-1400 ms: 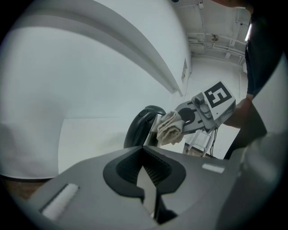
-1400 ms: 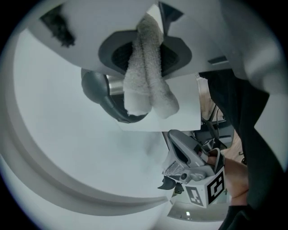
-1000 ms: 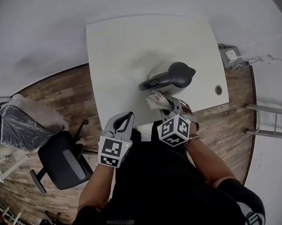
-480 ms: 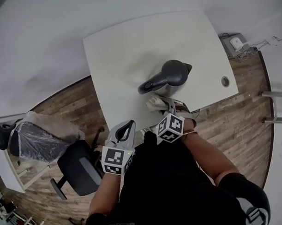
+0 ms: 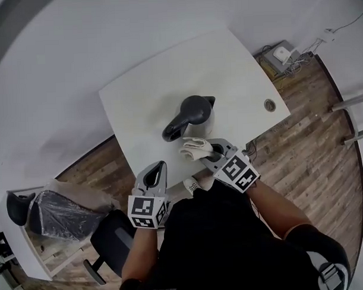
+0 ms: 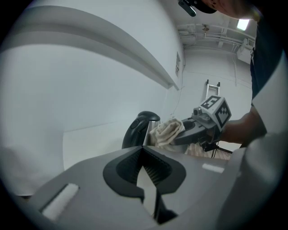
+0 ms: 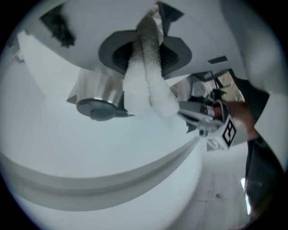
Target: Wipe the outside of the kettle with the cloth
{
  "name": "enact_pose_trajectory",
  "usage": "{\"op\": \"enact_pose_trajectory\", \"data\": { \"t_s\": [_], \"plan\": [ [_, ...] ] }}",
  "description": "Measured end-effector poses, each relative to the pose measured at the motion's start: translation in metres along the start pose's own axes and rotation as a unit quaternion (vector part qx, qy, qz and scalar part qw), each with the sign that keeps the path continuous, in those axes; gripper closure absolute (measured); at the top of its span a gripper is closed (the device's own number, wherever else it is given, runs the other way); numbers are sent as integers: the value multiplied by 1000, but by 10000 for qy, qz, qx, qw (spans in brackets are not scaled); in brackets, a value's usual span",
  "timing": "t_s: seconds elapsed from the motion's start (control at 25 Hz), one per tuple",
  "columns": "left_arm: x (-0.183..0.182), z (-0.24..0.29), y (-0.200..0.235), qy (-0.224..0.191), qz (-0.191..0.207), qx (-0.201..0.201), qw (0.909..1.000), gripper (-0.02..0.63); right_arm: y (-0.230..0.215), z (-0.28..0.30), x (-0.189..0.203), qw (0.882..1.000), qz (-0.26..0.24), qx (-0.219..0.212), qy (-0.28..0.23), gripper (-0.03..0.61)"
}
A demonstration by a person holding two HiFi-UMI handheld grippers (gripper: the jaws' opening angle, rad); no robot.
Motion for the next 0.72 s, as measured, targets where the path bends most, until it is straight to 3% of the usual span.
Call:
{"op": "enact_pose_trajectory", "data": {
  "t_s": [0.04, 0.12, 0.2, 0.32, 0.4, 0.56, 0.72],
  "plan": [
    [-4, 0, -3, -44, 62, 13, 10000, 606, -10, -11, -4, 9973, 678, -101, -271, 485],
    [-10, -3, -7, -124, 170, 13, 9998, 606, -32, -30, -8, 9757, 2015, -268, -813, 486],
    [-14, -6, -8, -198, 211, -12, 9996, 606, -56, -42, -8, 9437, 3051, -347, -1232, 485],
    [-17, -9, -8, -258, 183, -90, 9995, 606, -85, -47, -5, 8939, 4159, -558, -1578, 486],
    [-18, -9, -8, -282, 139, -154, 9994, 606, -100, -45, -2, 8686, 4611, -761, -1647, 486],
    [-22, -6, -13, -343, 153, -129, 9992, 606, -117, -39, 1, 8581, 4761, -908, -1696, 486],
    [-27, 6, -19, -232, 168, -75, 9996, 606, -131, -34, 18, 8336, 5142, -1041, -1729, 485]
  ]
}}
Point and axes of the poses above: the fingertips, and each gripper's own axes: z forward along the fingers, y to its left, x out of its underside, the point moved 8 cm from there along -z, backward along the fingers, and after that the axes turned 10 degrees about x, right-handed, at the moved point
